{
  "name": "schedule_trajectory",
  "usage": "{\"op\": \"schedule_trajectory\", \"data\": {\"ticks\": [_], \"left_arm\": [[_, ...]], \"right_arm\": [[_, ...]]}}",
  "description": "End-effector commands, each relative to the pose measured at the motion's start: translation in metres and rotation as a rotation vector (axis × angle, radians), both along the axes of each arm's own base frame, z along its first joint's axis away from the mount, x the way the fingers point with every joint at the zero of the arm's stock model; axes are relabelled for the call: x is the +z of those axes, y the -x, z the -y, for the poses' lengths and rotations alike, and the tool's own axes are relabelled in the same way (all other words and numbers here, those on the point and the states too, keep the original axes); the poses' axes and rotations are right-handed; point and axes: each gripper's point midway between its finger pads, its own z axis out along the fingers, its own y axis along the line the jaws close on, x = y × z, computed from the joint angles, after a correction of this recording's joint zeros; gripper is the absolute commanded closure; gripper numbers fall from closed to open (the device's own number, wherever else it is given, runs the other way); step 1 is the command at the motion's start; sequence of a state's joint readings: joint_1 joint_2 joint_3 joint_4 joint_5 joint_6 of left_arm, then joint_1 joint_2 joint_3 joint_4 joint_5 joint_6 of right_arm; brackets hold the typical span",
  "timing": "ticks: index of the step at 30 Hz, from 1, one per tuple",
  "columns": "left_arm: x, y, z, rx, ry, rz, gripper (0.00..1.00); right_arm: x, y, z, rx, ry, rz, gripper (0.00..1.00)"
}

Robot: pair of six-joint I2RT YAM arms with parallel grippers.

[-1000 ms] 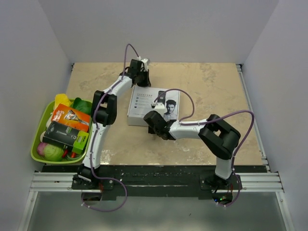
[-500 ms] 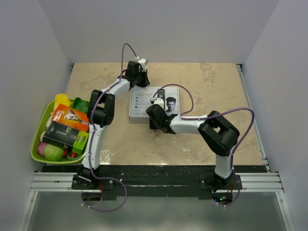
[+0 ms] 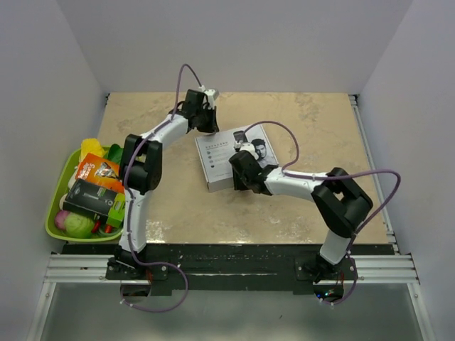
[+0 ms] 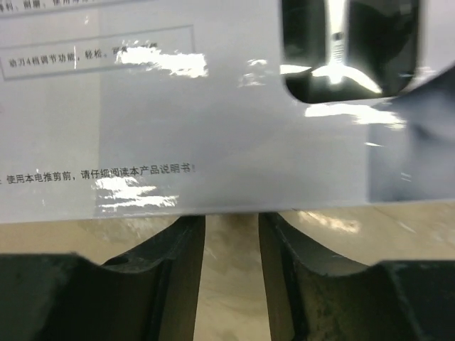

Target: Sort the hair-cutting tools

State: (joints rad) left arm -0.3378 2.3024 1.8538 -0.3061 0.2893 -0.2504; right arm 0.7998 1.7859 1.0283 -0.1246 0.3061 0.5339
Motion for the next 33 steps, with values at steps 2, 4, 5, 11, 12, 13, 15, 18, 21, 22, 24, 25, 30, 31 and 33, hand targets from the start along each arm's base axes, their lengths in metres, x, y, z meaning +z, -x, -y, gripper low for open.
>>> {"op": "schedule_trajectory", "data": {"ticks": [2, 4, 5, 11, 12, 13, 15, 18, 21, 22, 24, 25, 30, 31, 33], "left_arm": [[0.082, 0.051, 0.002, -0.034, 0.018, 0.021, 0.91], [0.121, 0.06, -0.005, -0.017, 0.029, 0.093, 0.84], [0.122, 0.068, -0.009, -0.01, 0.024, 0.092, 0.81], [0.181, 0.109, -0.039, 0.053, 0.017, 0.206, 0.33], [0.185, 0.114, -0.043, 0.064, 0.02, 0.214, 0.05], [0.203, 0.123, -0.048, 0.076, 0.032, 0.253, 0.0], [0.211, 0.138, -0.059, 0.102, 0.027, 0.277, 0.0], [0.222, 0.156, -0.078, 0.156, 0.007, 0.315, 0.0], [0.237, 0.17, -0.096, 0.212, -0.01, 0.374, 0.0], [0.242, 0.172, -0.102, 0.239, -0.019, 0.392, 0.0], [0.251, 0.182, -0.11, 0.253, -0.014, 0.426, 0.0], [0.253, 0.185, -0.114, 0.269, -0.024, 0.435, 0.0], [0.262, 0.197, -0.133, 0.334, -0.048, 0.474, 0.0], [0.26, 0.197, -0.138, 0.356, -0.061, 0.474, 0.0], [0.257, 0.198, -0.146, 0.397, -0.076, 0.476, 0.0]], "right_arm": [[0.08, -0.008, 0.029, -0.028, 0.012, 0.149, 0.56], [0.109, -0.002, 0.034, -0.013, -0.02, 0.186, 0.51], [0.117, 0.0, 0.035, -0.004, -0.03, 0.194, 0.49], [0.189, 0.02, 0.052, 0.028, -0.092, 0.277, 0.31], [0.197, 0.023, 0.055, 0.043, -0.083, 0.285, 0.27], [0.205, 0.025, 0.057, 0.049, -0.087, 0.297, 0.16], [0.218, 0.028, 0.069, 0.034, -0.061, 0.315, 0.02], [0.23, 0.028, 0.088, -0.031, -0.008, 0.33, 0.01], [0.248, 0.034, 0.101, -0.087, -0.036, 0.365, 0.02], [0.253, 0.036, 0.104, -0.092, -0.052, 0.383, 0.02], [0.265, 0.04, 0.113, -0.109, -0.077, 0.429, 0.02], [0.267, 0.041, 0.119, -0.126, -0.066, 0.441, 0.01], [0.271, 0.047, 0.128, -0.104, -0.028, 0.443, 0.01], [0.272, 0.043, 0.136, -0.147, 0.008, 0.457, 0.01], [0.269, 0.04, 0.144, -0.178, 0.06, 0.459, 0.01]]}}
